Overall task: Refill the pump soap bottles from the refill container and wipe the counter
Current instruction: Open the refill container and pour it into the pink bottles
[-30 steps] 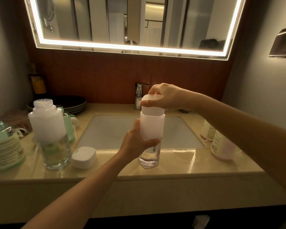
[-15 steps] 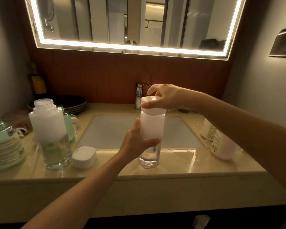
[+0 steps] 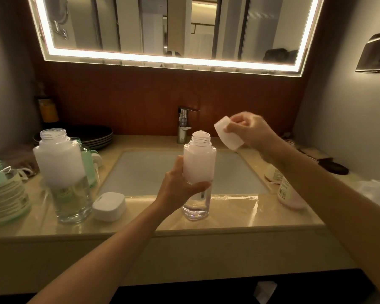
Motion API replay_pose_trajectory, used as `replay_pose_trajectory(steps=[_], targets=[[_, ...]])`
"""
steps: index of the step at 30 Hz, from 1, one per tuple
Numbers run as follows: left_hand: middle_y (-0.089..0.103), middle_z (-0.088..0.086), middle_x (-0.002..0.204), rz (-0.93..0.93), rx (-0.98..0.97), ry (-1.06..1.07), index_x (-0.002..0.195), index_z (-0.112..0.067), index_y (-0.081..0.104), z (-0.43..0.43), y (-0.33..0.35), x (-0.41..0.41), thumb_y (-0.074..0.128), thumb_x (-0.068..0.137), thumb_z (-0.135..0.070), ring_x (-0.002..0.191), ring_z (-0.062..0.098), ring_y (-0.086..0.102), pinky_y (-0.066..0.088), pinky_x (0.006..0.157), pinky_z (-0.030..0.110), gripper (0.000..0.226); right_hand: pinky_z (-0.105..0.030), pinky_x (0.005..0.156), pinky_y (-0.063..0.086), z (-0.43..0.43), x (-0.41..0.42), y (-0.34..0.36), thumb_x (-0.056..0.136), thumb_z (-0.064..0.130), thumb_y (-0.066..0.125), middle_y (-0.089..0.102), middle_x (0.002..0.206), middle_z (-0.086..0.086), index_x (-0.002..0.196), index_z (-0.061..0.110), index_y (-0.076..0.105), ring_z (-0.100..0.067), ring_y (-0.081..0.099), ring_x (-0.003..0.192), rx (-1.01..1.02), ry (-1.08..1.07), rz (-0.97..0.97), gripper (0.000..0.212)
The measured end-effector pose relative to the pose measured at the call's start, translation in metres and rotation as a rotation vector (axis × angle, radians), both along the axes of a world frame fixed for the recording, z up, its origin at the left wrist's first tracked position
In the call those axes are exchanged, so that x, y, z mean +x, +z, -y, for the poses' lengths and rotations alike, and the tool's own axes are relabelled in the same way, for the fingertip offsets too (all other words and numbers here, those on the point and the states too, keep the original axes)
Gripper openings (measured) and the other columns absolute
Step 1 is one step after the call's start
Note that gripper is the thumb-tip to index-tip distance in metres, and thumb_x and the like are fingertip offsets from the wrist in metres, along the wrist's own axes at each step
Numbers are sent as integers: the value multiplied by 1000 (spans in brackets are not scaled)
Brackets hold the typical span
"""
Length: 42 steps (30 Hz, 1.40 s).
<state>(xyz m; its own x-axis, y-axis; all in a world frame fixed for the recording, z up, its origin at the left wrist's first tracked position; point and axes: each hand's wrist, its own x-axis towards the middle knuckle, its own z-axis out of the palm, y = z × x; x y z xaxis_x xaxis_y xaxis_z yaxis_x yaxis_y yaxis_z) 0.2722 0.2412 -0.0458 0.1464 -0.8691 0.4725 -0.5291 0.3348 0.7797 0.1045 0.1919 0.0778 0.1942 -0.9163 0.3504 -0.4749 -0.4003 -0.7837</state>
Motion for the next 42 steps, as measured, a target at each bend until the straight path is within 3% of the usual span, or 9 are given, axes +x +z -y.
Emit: replay_pose_trajectory(steps=[6,12,16,19,21,25,31,36,42], targets=[[54,-4,104,-40,9,8,111,-25,38,-3,0,0,82,65,-28,94,22,57,55,76,39,64,-38,82,51,8,-20,-95,79,30,68,53,118,-12,122,12,50,-26,55,100,232,-48,-294,50],[57,0,107,-87,10,-4,110,-26,40,-4,0,-1,83,64,-27,96,23,59,54,76,41,62,-31,94,40,2,-21,-138,76,41,71,47,131,-6,128,16,47,-21,47,116,84,-41,-433,63],[55,-5,105,-114,12,-15,110,-30,40,-2,3,-2,83,64,-22,97,20,57,54,77,33,63,-35,92,44,-5,-30,-144,79,43,67,48,127,-9,133,12,42,-21,50,110,-60,-99,-247,66],[54,-5,105,-126,27,-45,111,-31,39,3,6,-5,83,64,-19,99,20,56,53,79,34,65,-35,81,47,-10,-49,-138,82,34,66,49,114,-8,124,10,46,-20,50,94,-254,-336,72,53],[55,-4,108,-115,29,-55,113,-32,39,6,7,-7,83,64,-19,100,21,56,52,80,36,67,-42,86,47,-10,-64,-135,81,30,68,42,115,-8,122,8,44,-25,48,100,-351,-523,232,53],[54,-3,108,-136,27,-54,115,-31,40,13,8,-17,83,64,-16,99,20,56,50,76,31,68,-46,96,42,1,-93,-136,76,34,72,32,139,-18,134,10,34,-32,36,123,-289,-741,204,73],[56,0,109,-156,12,-60,120,-28,42,19,6,-24,82,66,-14,98,22,56,49,76,31,69,-50,95,42,16,-112,-134,72,38,75,32,138,-19,136,8,32,-34,36,122,-253,-828,146,82],[57,3,112,-136,9,-42,123,-19,44,19,3,-23,81,66,-15,99,23,57,48,73,27,69,-48,98,38,36,-118,-136,69,41,77,27,145,-16,144,15,17,-32,31,129,-131,-766,129,100],[58,2,110,-132,-2,-36,120,-23,44,19,3,-22,82,65,-15,97,21,58,48,68,19,68,-47,99,43,47,-120,-134,70,24,79,39,138,-11,138,17,23,-27,42,125,-41,-613,232,88]])
